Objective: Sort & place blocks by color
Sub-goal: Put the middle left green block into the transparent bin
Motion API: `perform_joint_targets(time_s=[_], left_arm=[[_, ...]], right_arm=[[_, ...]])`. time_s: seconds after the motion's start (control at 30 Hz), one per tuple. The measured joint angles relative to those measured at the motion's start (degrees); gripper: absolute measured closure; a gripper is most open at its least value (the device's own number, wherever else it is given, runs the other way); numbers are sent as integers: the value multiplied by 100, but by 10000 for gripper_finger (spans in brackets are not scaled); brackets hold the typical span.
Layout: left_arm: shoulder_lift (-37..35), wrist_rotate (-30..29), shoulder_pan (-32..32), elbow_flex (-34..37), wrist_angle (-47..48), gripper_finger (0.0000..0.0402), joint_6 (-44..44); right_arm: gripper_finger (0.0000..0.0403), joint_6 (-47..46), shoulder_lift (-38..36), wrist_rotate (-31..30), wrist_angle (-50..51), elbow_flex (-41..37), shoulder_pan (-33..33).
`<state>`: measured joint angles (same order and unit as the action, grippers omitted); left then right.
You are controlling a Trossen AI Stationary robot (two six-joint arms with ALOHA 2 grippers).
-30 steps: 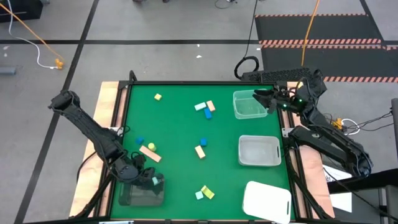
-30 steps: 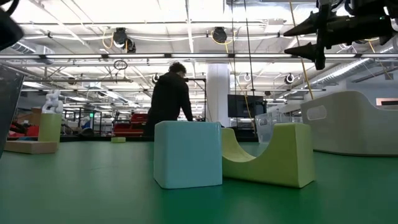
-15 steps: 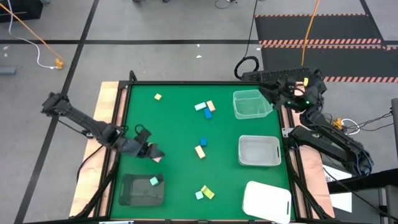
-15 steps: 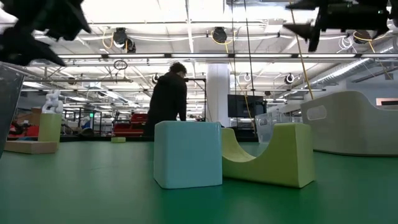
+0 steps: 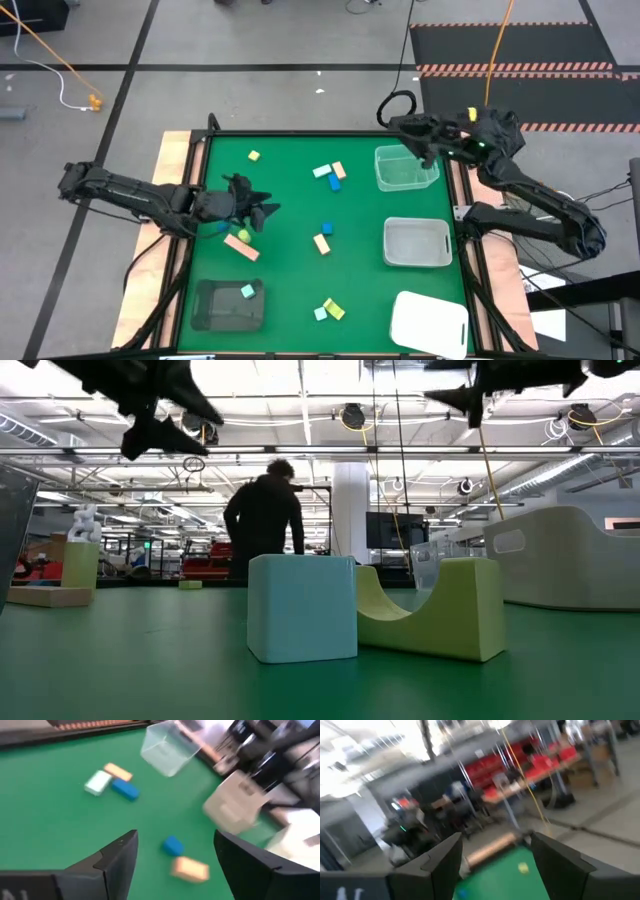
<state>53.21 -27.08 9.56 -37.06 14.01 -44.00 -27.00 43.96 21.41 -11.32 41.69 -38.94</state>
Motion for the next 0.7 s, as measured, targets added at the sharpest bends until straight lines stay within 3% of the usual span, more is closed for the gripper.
perform_joint_targets(time_s=[0.1,0.4,0.7], left_arm=[[0,244,-13,0,577,161,294],[2,1695,301,0,2594,191,535],[208,1749,782,0,3449,202,1231]], right_arm=[[174,142,274,-274,445,77,231],[174,317,1055,-875,576,79,1073],[174,373,1694,-1151,558,79,1444]])
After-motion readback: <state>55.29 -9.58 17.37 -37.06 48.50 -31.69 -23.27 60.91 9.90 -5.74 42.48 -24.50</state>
